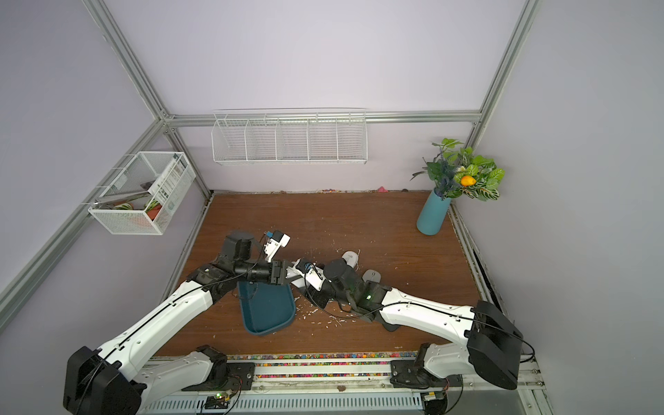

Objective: Put the mouse in the storage box
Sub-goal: Pick up the mouse from the center of the board, then move the storage box to the center of the board.

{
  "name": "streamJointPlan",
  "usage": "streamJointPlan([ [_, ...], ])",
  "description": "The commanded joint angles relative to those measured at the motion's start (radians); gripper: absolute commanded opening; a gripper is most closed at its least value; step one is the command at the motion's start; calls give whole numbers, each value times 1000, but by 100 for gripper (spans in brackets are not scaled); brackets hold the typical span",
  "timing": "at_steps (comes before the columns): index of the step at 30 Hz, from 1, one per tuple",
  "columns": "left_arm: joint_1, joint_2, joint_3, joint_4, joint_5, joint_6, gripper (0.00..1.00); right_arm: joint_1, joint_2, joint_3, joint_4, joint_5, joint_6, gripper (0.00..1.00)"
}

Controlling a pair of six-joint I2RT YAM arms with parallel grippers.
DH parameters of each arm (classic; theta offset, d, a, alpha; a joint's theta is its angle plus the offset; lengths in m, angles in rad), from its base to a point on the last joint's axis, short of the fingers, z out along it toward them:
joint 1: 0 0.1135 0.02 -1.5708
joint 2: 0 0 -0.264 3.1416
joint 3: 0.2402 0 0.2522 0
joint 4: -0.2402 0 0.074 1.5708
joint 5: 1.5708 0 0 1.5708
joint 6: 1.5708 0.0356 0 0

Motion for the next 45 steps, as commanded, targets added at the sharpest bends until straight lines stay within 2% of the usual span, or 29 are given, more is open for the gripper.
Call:
streamJointPlan([
  [1, -13, 16, -12, 25, 1, 4, 39, 8, 13, 26, 32, 10, -14, 31],
  [6, -15, 20, -7, 14, -27, 6, 14, 9, 9, 19, 38, 17, -11, 33],
  [8, -15, 14, -7, 9, -66, 2, 4, 9, 5, 13, 37, 19, -11, 49],
  [10, -15, 3, -6, 5, -120, -10, 0, 9, -2, 4, 33, 45, -5, 74],
  [12, -12, -8, -5, -5, -179, -21, 0, 8, -19, -14, 22, 107, 22, 83],
  [15, 6, -42, 3, -84, -357, -67, 0, -15, -70, -83, 44, 187, 52, 91],
  [17, 41, -76, -7, -130, -468, -90, 0, -73, -116, -134, 57, 171, 106, 92],
  [22, 233, -175, -88, -195, -587, -165, 0, -271, -221, -232, 35, 170, 283, 91],
  [24, 289, -198, -136, -186, -588, -199, 0, -336, -246, -262, 33, 177, 323, 91],
  [27, 304, -189, -209, -115, -583, -236, 0, -367, -264, -280, 27, 219, 336, 91],
  [32, 304, -59, -271, 84, -553, -266, 0, -369, -253, -282, 39, 194, 338, 90],
  [37, 305, 131, -278, 351, -438, -275, 0, -370, -273, -304, 36, 185, 342, 90],
  [41, 305, 282, -248, 485, -386, -278, 0, -369, -295, -310, 24, 186, 349, 90],
  [45, 304, 388, -207, 539, -330, -271, 0, -369, -305, -309, 5, 195, 356, 90],
])
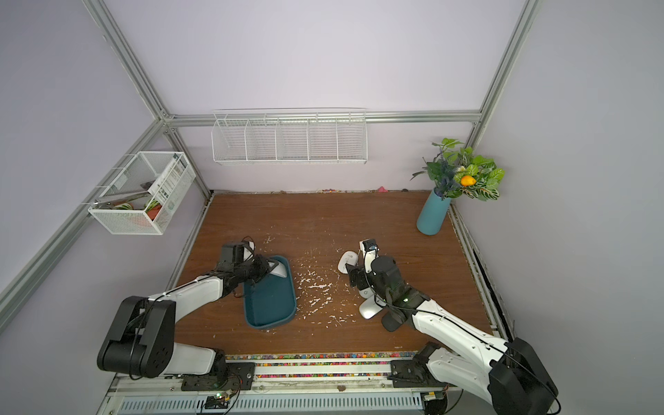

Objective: Put the mouse in the storage box
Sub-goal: Move the storage box to the center of the board, then place the mouse in the storage box, then pick up the mouse from the center of the board.

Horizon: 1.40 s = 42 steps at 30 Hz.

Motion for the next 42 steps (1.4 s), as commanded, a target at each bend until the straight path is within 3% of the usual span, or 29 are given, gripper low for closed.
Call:
streamJointPlan([
  [1, 0, 67, 26, 105, 67, 8, 0, -3, -23, -12, -24, 12, 24, 90],
  [6, -1, 82, 84, -7, 66, 87, 1, -2, -10, 0, -64, 47, 44, 90],
  [10, -1, 59, 140, -187, -29, 158, 38, -18, 49, 84, -225, 130, 110, 92],
  [16, 0, 18, 190, -364, -157, 166, 67, -117, 191, 275, -572, 104, 305, 92],
  [18, 0, -2, 204, -415, -199, 167, 73, -124, 243, 328, -640, 95, 350, 92],
  [24, 0, -91, 236, -557, -318, 176, 83, -122, 415, 466, -729, -11, 454, 93],
  [28, -1, -140, 258, -621, -351, 178, 85, -107, 517, 544, -726, -29, 506, 94],
  [42, -1, -419, 272, -734, -313, 272, 87, -36, 940, 907, -878, 15, 624, 99],
])
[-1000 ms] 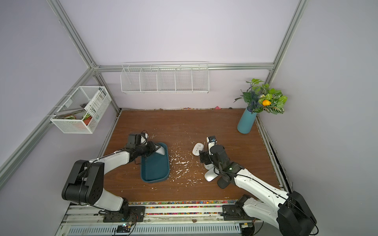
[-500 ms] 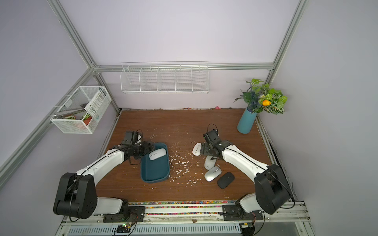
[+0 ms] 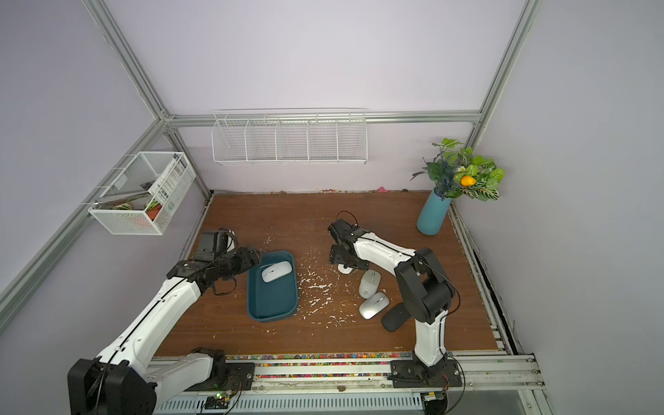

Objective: Put the mouse in the storage box
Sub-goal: Pick up the mouse from the center of the board.

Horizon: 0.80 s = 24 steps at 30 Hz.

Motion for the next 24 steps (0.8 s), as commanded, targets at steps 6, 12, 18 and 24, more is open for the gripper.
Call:
streamJointPlan([
  [6, 0, -115, -15, -49, -26, 74, 88, 7, 119, 60, -62, 4, 82, 92],
  [12, 0, -117, -32, -25, -1, 70, 87, 5, 157, 61, -24, 15, 78, 83],
  [18, 0, -127, -37, -16, 3, 80, 87, -5, 191, 75, -15, 39, 54, 69],
  [24, 0, -142, -44, -15, 18, 73, 86, -15, 163, 62, 20, 19, -20, 45],
])
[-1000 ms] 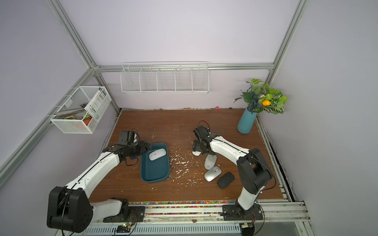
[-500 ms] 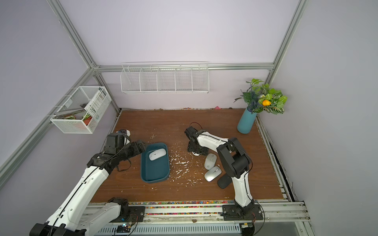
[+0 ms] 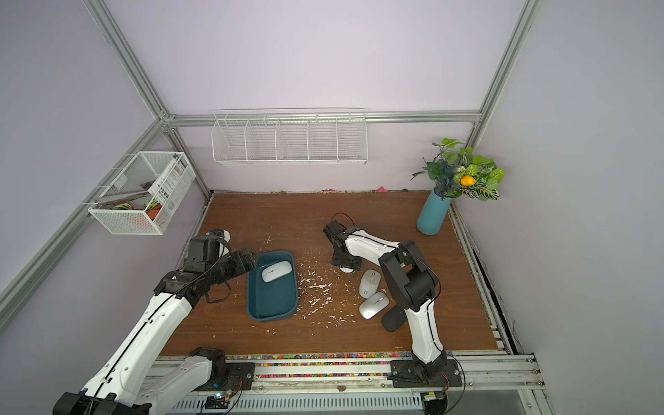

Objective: Put the mouse in the storage box
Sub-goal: Pick up the mouse from the center of the board.

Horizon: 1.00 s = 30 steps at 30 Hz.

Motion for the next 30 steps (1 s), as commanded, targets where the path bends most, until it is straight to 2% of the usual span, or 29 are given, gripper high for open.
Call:
streamJointPlan([
  [1, -1, -26, -18, 10, 36, 13, 86, -10, 8, -33, 69, -19, -74, 41],
  [4, 0, -31, -21, 36, 148, 17, 86, -8, -86, -77, 116, -32, -180, 35],
  [9, -1, -18, -9, 89, 436, 5, 85, 18, -360, -252, 302, -75, -432, 32],
  [12, 0, -17, -4, 141, 576, -14, 85, 72, -540, -400, 453, -138, -601, 32],
  [16, -3, 9, 3, 201, 769, -33, 85, 197, -749, -631, 712, -208, -843, 31],
  [18, -9, 12, 2, 207, 808, -28, 85, 256, -803, -730, 853, -232, -931, 32],
  [20, -25, 13, 1, 199, 824, -11, 86, 291, -822, -768, 905, -286, -978, 32],
  [25, -122, 23, -35, 185, 789, 32, 88, 325, -770, -702, 857, -425, -996, 35],
  [30, -177, 45, -99, 245, 758, -9, 87, 359, -725, -656, 830, -434, -1039, 35],
])
